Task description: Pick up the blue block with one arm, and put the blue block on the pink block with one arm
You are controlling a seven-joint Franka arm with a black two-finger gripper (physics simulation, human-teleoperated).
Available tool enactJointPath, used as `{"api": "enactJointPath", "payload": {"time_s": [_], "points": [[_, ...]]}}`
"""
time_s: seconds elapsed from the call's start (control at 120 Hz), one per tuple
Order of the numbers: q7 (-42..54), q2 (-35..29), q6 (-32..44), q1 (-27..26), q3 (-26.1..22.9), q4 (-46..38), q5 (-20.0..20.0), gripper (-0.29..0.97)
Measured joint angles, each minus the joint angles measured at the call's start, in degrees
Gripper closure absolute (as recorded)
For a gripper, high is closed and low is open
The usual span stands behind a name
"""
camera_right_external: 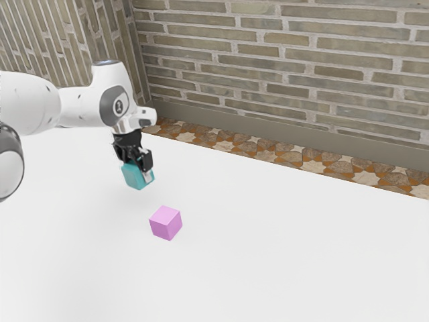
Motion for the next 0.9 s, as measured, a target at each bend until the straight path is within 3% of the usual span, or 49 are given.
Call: {"api": "enactJointPath", "payload": {"time_s": [0.417,0.55,0.9], "points": [[-8.86,0.59,-0.86,-8.33,0.35,-2.83,-1.50,0.31],[-10.78,0.45,-0.91,-13.97,6.41,-4.27,-1.60,0.31],[-14.13,0.24,-1.00,-19.74,10.28,-6.50,-1.63,0.31]]}}
